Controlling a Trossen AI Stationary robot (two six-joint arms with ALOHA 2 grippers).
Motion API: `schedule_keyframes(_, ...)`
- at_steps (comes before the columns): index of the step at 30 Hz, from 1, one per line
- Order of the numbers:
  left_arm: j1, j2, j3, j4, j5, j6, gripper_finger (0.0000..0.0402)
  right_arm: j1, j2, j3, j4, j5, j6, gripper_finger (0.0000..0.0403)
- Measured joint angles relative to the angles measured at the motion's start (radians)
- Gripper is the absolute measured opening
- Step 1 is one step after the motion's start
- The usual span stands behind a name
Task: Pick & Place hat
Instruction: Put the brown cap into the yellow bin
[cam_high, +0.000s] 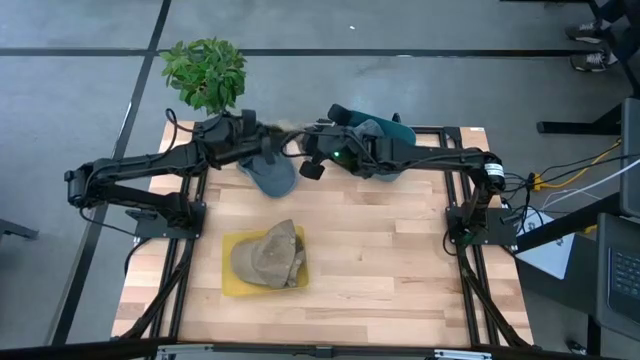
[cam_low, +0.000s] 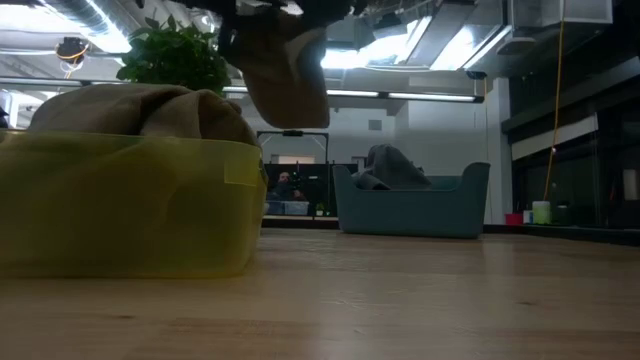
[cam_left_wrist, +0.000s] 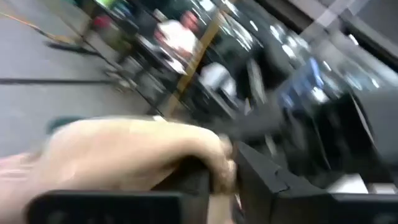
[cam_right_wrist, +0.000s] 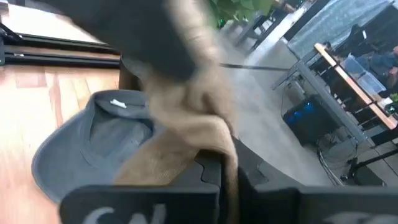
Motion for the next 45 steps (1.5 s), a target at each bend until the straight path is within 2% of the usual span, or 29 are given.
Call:
schedule_keyframes(3, 0.006, -0.024, 0.000, -0.070, 0.100, 0.027, 0.0093, 0.000, 0.000, 0.055, -0.092, -0.003, 0.019, 0.0007)
schedule_keyframes(7, 0.017, -0.076, 0.000, -0.172, 0.181, 0.098, 0.0132, -0.001, 0.000, 0.135, -0.204, 0.001, 0.020, 0.0005)
schedule_keyframes(12, 0.033, -0.154, 0.001, -0.244, 0.267, 0.149, 0.0159, -0.003, -0.002, 0.237, -0.339, -0.035, 0.018, 0.0005)
schedule_keyframes(16, 0.037, -0.224, 0.001, -0.241, 0.368, 0.259, 0.0163, -0.016, -0.002, 0.301, -0.430, -0.204, 0.007, 0.0005)
schedule_keyframes(20, 0.036, -0.296, 0.001, -0.247, 0.482, 0.498, 0.0158, -0.032, -0.002, 0.333, -0.456, -0.442, -0.055, 0.0005)
schedule_keyframes(25, 0.036, -0.350, 0.001, -0.310, 0.457, 0.686, 0.0150, -0.064, -0.002, 0.344, -0.433, -0.712, -0.039, 0.0004)
schedule_keyframes(29, 0.036, -0.345, 0.001, -0.382, 0.443, 0.728, 0.0149, -0.086, -0.002, 0.344, -0.371, -0.831, -0.002, 0.0004)
schedule_keyframes(34, 0.036, -0.296, 0.001, -0.432, 0.460, 0.685, 0.0167, -0.101, -0.002, 0.344, -0.293, -0.916, 0.026, 0.0004)
schedule_keyframes(38, 0.036, -0.257, 0.001, -0.418, 0.462, 0.680, 0.0197, -0.108, -0.002, 0.344, -0.270, -0.971, 0.041, 0.0005)
schedule_keyframes(42, 0.036, -0.236, 0.001, -0.413, 0.517, 0.680, 0.0233, -0.108, -0.002, 0.344, -0.269, -0.984, 0.071, 0.0006)
schedule_keyframes(45, 0.036, -0.229, 0.000, -0.403, 0.523, 0.737, 0.0254, -0.108, -0.002, 0.344, -0.267, -1.013, 0.090, 0.0007)
